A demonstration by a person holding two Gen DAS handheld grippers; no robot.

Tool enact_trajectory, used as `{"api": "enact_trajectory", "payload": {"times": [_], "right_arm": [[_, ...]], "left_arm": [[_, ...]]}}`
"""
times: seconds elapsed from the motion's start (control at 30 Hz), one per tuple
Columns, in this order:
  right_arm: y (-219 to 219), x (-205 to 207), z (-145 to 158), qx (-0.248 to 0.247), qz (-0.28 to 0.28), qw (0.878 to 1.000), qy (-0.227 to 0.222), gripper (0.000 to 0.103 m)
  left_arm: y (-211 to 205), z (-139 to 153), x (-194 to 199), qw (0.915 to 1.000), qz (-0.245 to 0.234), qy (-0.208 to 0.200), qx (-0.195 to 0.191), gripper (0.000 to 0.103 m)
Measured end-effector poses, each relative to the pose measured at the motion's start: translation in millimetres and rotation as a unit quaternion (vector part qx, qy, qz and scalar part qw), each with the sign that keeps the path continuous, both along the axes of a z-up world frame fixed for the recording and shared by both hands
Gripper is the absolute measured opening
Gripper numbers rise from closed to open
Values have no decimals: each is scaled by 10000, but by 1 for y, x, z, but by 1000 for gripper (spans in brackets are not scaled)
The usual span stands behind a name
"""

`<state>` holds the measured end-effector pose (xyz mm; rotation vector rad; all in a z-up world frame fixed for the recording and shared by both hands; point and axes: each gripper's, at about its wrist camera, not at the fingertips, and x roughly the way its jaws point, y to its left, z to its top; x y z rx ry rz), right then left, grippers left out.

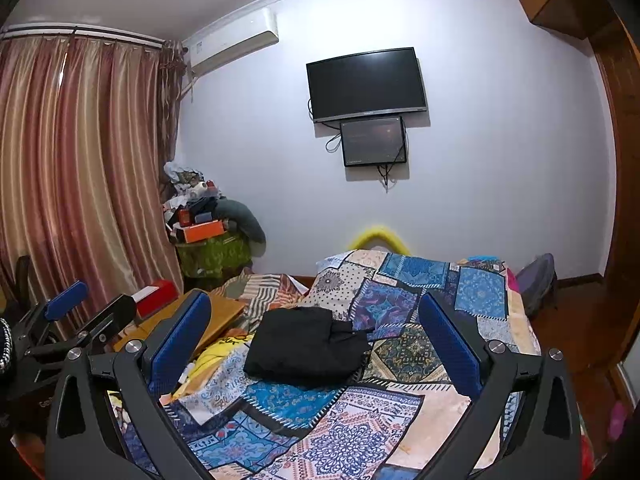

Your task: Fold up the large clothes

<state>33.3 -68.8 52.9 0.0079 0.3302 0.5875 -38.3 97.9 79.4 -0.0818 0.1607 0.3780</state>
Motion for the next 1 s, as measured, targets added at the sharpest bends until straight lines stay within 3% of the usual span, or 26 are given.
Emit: {"api": "enact_trajectory", "payload": {"times": [1.0], "right_arm": [[7,-6,-4,-266,-17,9994,202,103]], "left_arm": [[10,-16,2,9993,143,206,-289,102]]}}
